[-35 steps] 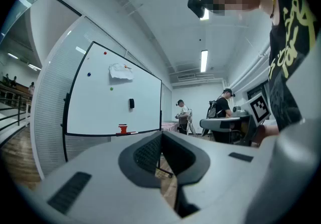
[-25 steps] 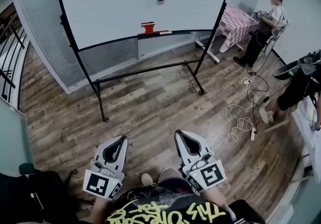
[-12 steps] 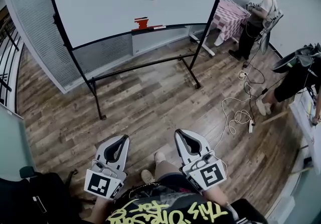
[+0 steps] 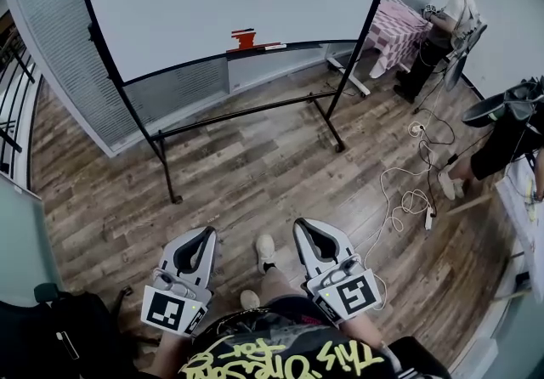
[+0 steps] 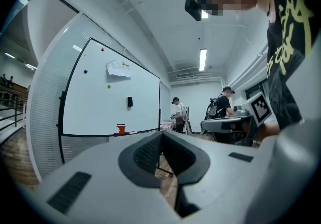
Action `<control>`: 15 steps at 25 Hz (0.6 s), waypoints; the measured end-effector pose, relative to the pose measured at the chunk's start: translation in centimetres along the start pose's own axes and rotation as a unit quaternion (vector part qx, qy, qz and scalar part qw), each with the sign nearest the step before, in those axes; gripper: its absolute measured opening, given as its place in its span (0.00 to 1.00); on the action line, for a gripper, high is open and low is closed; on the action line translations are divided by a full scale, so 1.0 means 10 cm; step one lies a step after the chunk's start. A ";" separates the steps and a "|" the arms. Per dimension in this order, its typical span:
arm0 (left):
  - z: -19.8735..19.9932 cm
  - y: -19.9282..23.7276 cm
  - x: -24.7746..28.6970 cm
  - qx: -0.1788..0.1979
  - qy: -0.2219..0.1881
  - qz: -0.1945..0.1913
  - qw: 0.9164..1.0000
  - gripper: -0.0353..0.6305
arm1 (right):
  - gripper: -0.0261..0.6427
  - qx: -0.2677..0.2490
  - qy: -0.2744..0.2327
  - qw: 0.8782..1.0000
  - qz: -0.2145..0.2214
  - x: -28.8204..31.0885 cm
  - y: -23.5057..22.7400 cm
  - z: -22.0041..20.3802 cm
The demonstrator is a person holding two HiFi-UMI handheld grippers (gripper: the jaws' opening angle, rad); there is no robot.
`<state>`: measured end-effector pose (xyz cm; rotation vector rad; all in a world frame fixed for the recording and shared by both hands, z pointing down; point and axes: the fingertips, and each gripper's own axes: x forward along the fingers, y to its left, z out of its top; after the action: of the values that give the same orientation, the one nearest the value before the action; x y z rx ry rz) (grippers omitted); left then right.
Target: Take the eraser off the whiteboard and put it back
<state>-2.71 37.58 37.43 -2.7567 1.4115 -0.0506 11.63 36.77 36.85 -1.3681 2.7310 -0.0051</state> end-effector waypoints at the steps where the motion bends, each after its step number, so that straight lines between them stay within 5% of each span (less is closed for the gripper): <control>1: 0.01 0.04 0.03 0.003 -0.001 0.002 1.000 0.06 | 0.05 -0.003 -0.005 1.000 0.001 0.05 -0.03 0.02; 15: 0.07 0.61 0.65 0.008 -0.009 0.023 1.000 0.06 | 0.05 -0.042 -0.030 0.998 0.046 0.93 -0.34 0.13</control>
<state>-3.82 28.79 36.41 -2.7039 1.4640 -0.0343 8.92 27.28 34.96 -1.2375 2.7693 0.1554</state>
